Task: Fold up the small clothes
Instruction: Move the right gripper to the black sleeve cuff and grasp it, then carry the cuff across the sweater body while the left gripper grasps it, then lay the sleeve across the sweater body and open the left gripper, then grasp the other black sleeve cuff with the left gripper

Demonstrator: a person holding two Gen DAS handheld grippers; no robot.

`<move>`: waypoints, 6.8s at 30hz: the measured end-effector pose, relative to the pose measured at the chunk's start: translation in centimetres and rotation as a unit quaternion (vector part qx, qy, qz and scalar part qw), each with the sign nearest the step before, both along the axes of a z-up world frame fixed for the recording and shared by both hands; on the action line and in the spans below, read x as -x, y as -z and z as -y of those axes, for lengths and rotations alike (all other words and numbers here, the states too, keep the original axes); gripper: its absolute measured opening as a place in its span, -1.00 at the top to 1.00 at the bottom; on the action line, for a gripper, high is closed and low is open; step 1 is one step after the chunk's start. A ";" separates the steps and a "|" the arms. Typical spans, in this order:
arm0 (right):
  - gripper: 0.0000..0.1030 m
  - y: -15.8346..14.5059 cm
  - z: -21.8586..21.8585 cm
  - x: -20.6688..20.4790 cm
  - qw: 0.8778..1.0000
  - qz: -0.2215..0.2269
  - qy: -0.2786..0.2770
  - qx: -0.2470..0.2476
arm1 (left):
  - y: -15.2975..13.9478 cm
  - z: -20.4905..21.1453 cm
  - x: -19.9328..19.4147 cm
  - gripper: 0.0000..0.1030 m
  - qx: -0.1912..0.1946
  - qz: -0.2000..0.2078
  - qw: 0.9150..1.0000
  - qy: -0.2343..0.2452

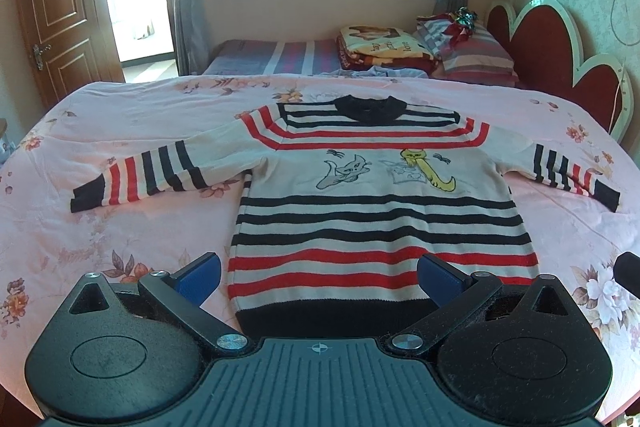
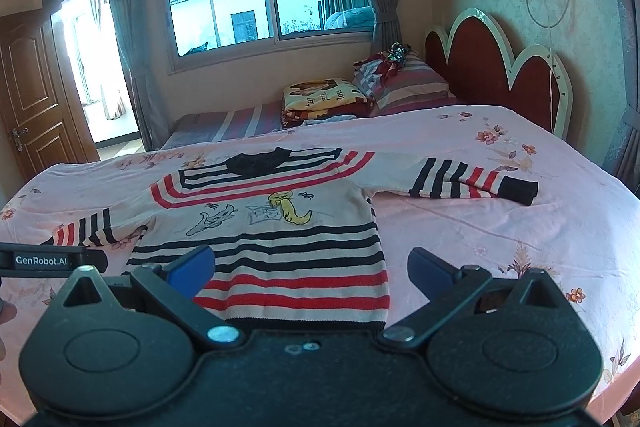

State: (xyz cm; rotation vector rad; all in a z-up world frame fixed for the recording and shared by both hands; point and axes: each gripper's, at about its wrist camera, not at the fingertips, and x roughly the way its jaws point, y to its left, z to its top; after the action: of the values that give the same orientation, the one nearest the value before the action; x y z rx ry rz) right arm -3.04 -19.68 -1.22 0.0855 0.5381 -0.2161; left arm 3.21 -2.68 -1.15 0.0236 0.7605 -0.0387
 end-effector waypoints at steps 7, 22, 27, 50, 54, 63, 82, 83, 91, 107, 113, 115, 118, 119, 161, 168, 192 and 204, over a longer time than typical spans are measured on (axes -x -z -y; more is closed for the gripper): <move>-0.95 1.0 3.2 -3.3 1.000 -0.002 0.029 -0.002 | 2.1 0.6 -4.6 -1.00 -0.002 -0.010 1.000 -0.009; -0.68 5.2 14.4 -12.1 0.991 -0.058 0.113 -0.038 | 6.3 4.8 -16.0 -1.00 -0.026 -0.029 0.999 -0.031; -0.60 7.6 20.0 -14.7 0.982 -0.073 0.163 -0.064 | 8.5 6.3 -19.5 -1.00 -0.038 -0.044 0.998 -0.037; 0.51 14.5 38.7 -22.4 0.913 -0.016 0.337 -0.228 | 12.4 6.1 -27.9 -1.00 -0.035 -0.061 0.992 -0.102; 0.67 13.8 37.9 -23.1 0.925 0.000 0.317 -0.210 | 12.7 5.9 -28.2 -1.00 0.008 -0.063 0.993 -0.095; 0.68 8.0 24.5 -29.6 0.985 0.032 0.079 -0.152 | 10.4 4.6 -29.5 -1.00 0.062 -0.045 0.993 -0.085; -0.09 11.9 7.4 -30.6 0.980 -0.079 -0.154 -0.102 | 16.3 3.5 -31.6 -0.99 0.274 -0.132 0.952 -0.035; -0.11 11.5 8.0 -29.7 0.982 -0.074 -0.149 -0.088 | 16.8 4.0 -31.8 -0.99 0.285 -0.141 0.947 -0.031; -0.17 12.2 13.5 -25.4 0.993 -0.081 -0.072 -0.045 | 18.8 7.4 -32.5 -0.18 0.330 -0.143 0.932 -0.029; 0.38 15.4 14.7 -31.6 0.995 -0.101 -0.026 -0.009 | 12.4 2.4 -33.1 0.90 0.327 -0.025 0.943 -0.053; 0.49 14.9 13.2 -31.8 0.994 -0.087 -0.059 -0.002 | 16.1 -2.7 -32.9 0.90 0.269 -0.062 0.956 -0.098; 0.59 15.5 13.3 -31.8 0.993 -0.105 -0.055 -0.006 | 19.0 -2.5 -33.1 0.90 0.242 -0.096 0.960 -0.104; 0.60 16.1 13.9 -31.6 0.991 -0.121 -0.051 -0.010 | 19.0 -1.7 -33.0 0.89 0.218 -0.080 0.967 -0.102; 0.59 15.9 13.8 -31.6 0.990 -0.127 -0.056 -0.008 | 18.5 -1.5 -32.9 0.89 0.213 -0.076 0.968 -0.107; 0.32 13.4 14.1 -41.1 0.993 -0.075 -0.080 -0.037 | 12.2 4.2 -29.8 0.84 0.156 0.027 0.986 -0.047; 0.28 14.4 14.6 -40.4 0.993 -0.094 -0.066 -0.037 | 11.7 0.9 -29.1 0.84 0.132 0.016 0.987 -0.088; 0.11 12.4 3.4 -35.5 0.977 -0.089 -0.191 -0.034 | 15.1 -12.8 -24.2 -1.00 0.181 -0.030 0.952 -0.246; 0.07 13.4 -6.5 -35.0 0.975 -0.107 -0.196 -0.016 | 20.4 -29.1 -22.2 -0.64 0.309 -0.006 0.880 -0.360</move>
State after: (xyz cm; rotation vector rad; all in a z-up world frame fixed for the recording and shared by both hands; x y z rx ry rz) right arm 31.95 -13.21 -14.62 -0.0135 0.7614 0.1714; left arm 25.41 26.46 -21.53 -0.8731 0.7021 0.4309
